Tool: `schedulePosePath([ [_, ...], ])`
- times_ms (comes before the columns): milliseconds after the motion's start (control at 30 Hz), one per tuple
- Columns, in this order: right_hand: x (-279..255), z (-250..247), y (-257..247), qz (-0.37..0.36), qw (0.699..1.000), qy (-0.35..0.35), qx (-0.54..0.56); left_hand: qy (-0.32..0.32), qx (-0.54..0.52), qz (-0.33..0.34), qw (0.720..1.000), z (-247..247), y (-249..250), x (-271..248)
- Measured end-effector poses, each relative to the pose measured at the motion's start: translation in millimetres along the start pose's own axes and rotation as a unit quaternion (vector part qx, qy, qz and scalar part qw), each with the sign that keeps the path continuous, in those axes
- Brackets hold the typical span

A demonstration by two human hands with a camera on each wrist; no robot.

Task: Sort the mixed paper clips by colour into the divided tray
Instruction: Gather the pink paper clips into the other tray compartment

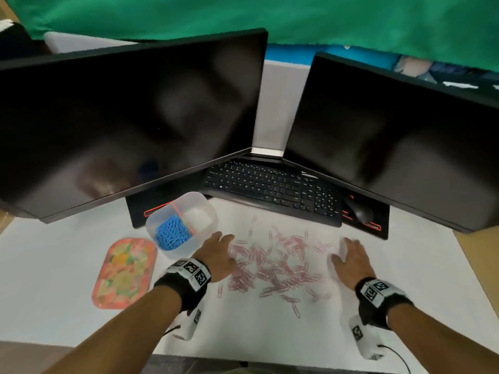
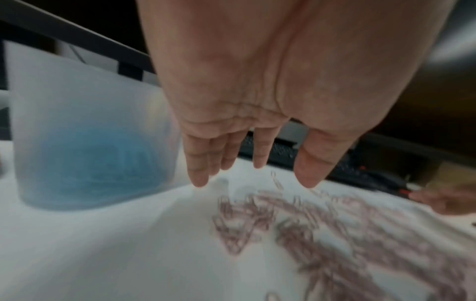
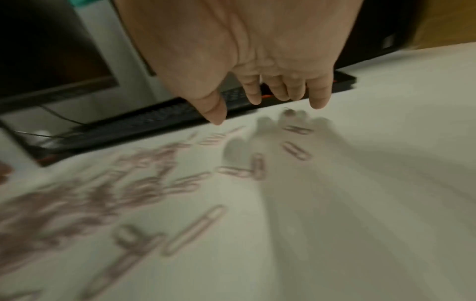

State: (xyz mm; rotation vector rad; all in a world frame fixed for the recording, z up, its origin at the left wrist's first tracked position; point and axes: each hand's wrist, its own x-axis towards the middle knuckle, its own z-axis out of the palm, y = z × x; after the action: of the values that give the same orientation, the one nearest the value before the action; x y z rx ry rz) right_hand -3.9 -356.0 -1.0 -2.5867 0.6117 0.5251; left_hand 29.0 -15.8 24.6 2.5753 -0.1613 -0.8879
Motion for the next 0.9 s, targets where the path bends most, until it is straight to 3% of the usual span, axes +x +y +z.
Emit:
schedulePosePath([
  [100, 4, 2, 11, 0.005, 0.998, -0.033, -0.049, -0.032, 0.075, -0.003, 0.997, 14, 6, 9],
  [300, -9, 13, -19, -0.143, 0.986, -0.068, -0.053, -0.040, 0.159, 0.113, 0.980, 45, 25, 10],
  [400, -13, 17, -30, -0.196, 0.974, -0.084, -0.077, -0.047, 0.188, 0.136, 0.972, 53, 31, 8],
  [467, -14, 16, -30, -0.207, 0.972, -0.084, -0.077, -0.044, 0.208, 0.123, 0.969, 55, 33, 3],
  [633, -4, 7, -33, -0.189, 0.967, -0.102, -0.137, -0.041, 0.188, 0.017, 0.981, 53, 30, -9],
  [767, -2, 11, -39, -0.251, 0.955, -0.088, -0.127, 0.033, 0.190, 0.064, 0.979, 57, 31, -7],
  [900, 1, 20, -38, -0.288, 0.947, -0.058, -0.128, 0.058, 0.176, 0.071, 0.980, 57, 33, -4],
])
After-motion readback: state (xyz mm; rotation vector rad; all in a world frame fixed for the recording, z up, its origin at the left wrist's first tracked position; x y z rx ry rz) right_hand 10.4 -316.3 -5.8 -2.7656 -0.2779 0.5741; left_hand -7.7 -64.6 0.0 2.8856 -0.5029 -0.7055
